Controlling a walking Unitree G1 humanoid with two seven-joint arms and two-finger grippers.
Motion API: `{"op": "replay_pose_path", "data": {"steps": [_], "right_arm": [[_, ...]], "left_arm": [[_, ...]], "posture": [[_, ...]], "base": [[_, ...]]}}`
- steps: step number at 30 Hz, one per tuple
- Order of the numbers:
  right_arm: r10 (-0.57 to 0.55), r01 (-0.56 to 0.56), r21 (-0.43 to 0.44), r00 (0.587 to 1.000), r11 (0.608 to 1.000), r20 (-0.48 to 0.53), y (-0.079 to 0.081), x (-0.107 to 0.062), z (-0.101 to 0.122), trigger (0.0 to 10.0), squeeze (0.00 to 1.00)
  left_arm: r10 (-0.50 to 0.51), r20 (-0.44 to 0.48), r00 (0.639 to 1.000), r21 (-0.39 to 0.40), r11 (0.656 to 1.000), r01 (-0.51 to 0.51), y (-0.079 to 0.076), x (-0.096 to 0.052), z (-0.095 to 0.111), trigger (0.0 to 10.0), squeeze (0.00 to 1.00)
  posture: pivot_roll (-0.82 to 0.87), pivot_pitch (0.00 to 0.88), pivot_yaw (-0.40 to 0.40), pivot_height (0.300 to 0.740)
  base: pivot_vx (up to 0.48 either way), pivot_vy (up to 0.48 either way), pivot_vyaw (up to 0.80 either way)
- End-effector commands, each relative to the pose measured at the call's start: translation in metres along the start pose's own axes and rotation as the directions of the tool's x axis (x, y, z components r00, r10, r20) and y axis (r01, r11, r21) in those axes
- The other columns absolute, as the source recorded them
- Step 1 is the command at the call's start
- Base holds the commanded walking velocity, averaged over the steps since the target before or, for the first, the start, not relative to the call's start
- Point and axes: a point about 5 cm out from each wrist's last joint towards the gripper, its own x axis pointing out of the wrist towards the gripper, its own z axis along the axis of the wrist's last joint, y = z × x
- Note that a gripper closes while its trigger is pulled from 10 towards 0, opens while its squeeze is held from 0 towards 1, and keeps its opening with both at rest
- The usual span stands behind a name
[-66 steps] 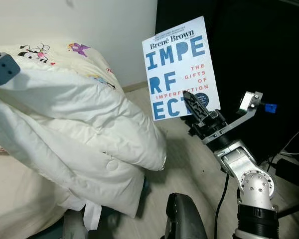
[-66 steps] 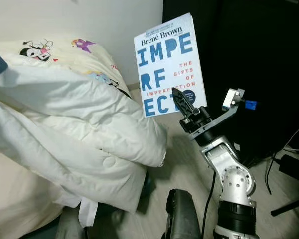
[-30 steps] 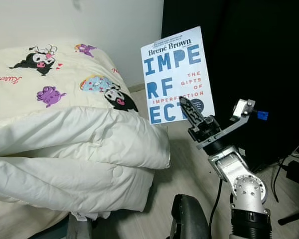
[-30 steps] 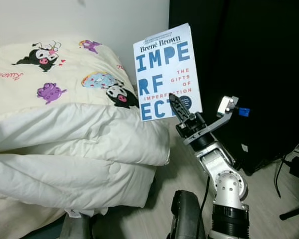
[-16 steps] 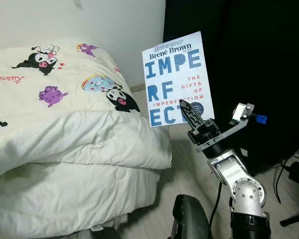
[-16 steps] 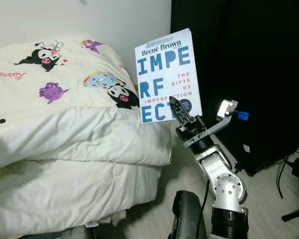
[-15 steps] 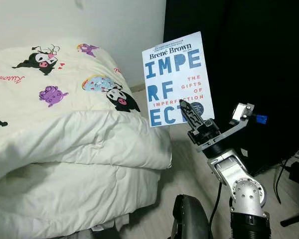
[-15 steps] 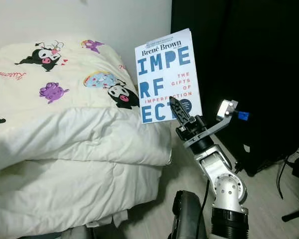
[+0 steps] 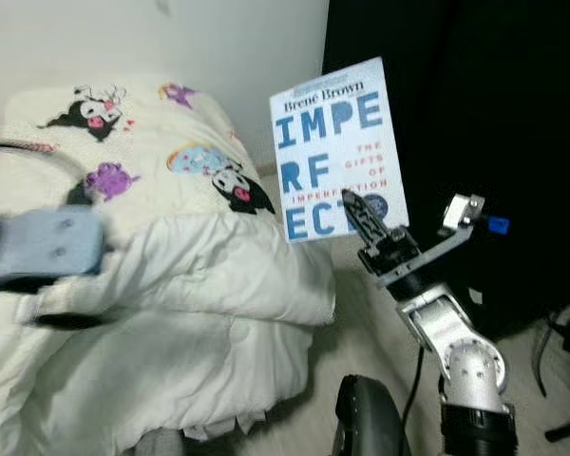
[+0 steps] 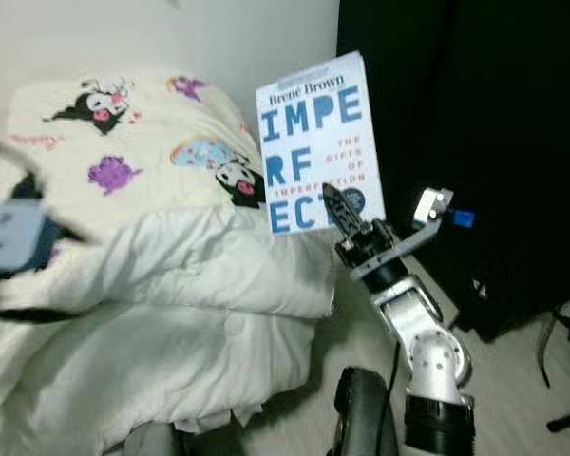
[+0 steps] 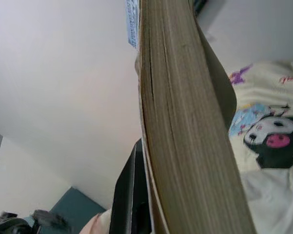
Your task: Clean up the room
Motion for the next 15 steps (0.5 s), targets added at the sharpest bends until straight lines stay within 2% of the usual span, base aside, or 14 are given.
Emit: {"op": "replay_pose_path", "data": {"steps": [1, 3, 4, 5, 6, 7, 8, 9, 11, 14, 15], "right_arm": [[0.039, -0.039, -0.006, 0.999, 0.999, 0.022, 0.007, 0.004, 0.004, 0.0, 0.0], [0.039, -0.039, -0.006, 0.999, 0.999, 0.022, 0.007, 0.004, 0.004, 0.0, 0.0], [0.037, -0.037, -0.013, 0.999, 0.999, 0.021, 0.007, 0.004, 0.005, 0.0, 0.0], [0.037, -0.037, -0.013, 0.999, 0.999, 0.021, 0.007, 0.004, 0.005, 0.0, 0.0], [0.032, -0.032, -0.021, 0.999, 0.999, 0.023, 0.007, 0.003, 0.007, 0.0, 0.0], [0.032, -0.032, -0.021, 0.999, 0.999, 0.023, 0.007, 0.003, 0.007, 0.0, 0.0], [-0.015, 0.016, -0.053, 0.999, 0.998, 0.029, 0.002, 0.002, 0.01, 0.0, 0.0], [-0.066, 0.069, -0.096, 0.997, 0.993, 0.038, -0.003, 0.0, 0.014, 0.0, 0.0], [-0.127, 0.129, -0.163, 0.992, 0.978, 0.021, -0.012, -0.002, 0.017, 0.0, 0.0], [-0.127, 0.129, -0.163, 0.992, 0.978, 0.021, -0.012, -0.002, 0.017, 0.0, 0.0], [-0.133, 0.131, -0.188, 0.991, 0.974, 0.002, -0.014, -0.004, 0.016, 0.0, 0.0]], "left_arm": [[0.169, 0.083, 0.982, -0.141, 0.978, -0.156, 0.002, 0.021, -0.022, 10.0, 0.0], [0.169, 0.083, 0.982, -0.141, 0.978, -0.156, 0.002, 0.021, -0.022, 10.0, 0.0], [0.29, 0.102, 0.951, -0.237, 0.936, -0.26, 0.001, 0.042, -0.037, 10.0, 0.0], [0.29, 0.102, 0.951, -0.237, 0.936, -0.26, 0.001, 0.042, -0.037, 10.0, 0.0], [0.413, 0.11, 0.904, -0.372, 0.861, -0.347, 0.001, 0.058, -0.049, 10.0, 0.0], [0.413, 0.11, 0.904, -0.372, 0.861, -0.347, 0.001, 0.058, -0.049, 10.0, 0.0], [0.546, 0.076, 0.835, -0.511, 0.74, -0.437, 0.001, 0.069, -0.063, 10.0, 0.0], [0.665, -0.021, 0.746, -0.637, 0.566, -0.523, 0.002, 0.075, -0.084, 10.0, 0.0], [0.755, -0.198, 0.625, -0.729, 0.313, -0.609, -0.003, 0.078, -0.112, 10.0, 0.0], [0.755, -0.198, 0.625, -0.729, 0.313, -0.609, -0.003, 0.078, -0.112, 10.0, 0.0], [0.769, -0.259, 0.585, -0.763, 0.209, -0.611, -0.008, 0.08, -0.123, 10.0, 0.0]], "posture": [[0.13, 0.106, -0.029, 0.542], [0.13, 0.106, -0.029, 0.542], [0.11, 0.099, -0.034, 0.542], [0.11, 0.099, -0.034, 0.542], [0.1, 0.096, -0.035, 0.542], [0.1, 0.096, -0.035, 0.542], [0.08, 0.092, -0.037, 0.542], [0.08, 0.083, -0.039, 0.542], [0.07, 0.078, -0.039, 0.542], [0.07, 0.078, -0.039, 0.542], [0.07, 0.073, -0.04, 0.547]], "base": [[0.0, 0.0, 0.0], [0.0, 0.0, 0.0], [0.0, 0.0, 0.0], [0.0, 0.0, 0.0], [0.0, 0.0, 0.0], [0.0, 0.0, 0.0], [0.0, 0.0, 0.0], [0.0, 0.0, 0.0], [0.0, 0.0, 0.0], [0.0, 0.0, 0.0], [0.0, 0.0, 0.0]]}}
